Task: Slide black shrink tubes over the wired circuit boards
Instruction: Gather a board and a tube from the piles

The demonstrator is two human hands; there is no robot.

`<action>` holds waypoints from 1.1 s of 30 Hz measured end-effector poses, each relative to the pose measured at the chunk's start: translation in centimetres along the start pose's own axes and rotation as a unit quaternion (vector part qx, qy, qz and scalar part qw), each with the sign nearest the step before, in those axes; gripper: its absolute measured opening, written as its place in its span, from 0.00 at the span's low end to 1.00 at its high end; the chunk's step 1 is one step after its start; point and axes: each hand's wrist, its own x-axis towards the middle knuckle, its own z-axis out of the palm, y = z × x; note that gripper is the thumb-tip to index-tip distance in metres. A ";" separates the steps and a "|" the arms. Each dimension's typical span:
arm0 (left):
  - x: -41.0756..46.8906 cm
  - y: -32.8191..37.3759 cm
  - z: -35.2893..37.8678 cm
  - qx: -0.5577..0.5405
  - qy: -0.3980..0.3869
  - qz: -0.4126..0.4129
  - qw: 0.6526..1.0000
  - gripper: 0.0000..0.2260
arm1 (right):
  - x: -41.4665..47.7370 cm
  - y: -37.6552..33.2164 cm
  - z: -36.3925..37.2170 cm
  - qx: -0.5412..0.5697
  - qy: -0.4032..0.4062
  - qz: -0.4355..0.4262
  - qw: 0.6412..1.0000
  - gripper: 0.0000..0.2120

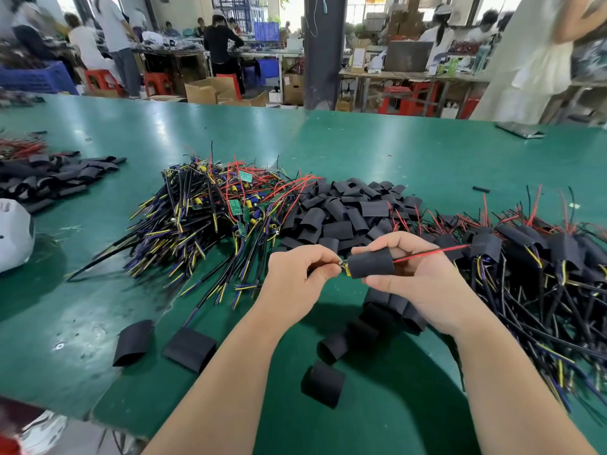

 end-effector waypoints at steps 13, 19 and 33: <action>0.3 -0.6 -0.5 0.013 0.010 0.002 1.000 0.07 | 0.5 1.6 1.6 0.147 0.016 0.026 0.989 0.16; 0.4 -0.1 -0.8 -0.078 -0.019 -0.026 0.996 0.08 | 0.6 1.4 1.9 0.291 0.041 0.067 0.954 0.14; 0.4 -0.7 -0.8 -0.086 0.019 -0.047 0.995 0.05 | 0.4 1.2 1.6 0.157 0.027 0.050 0.986 0.15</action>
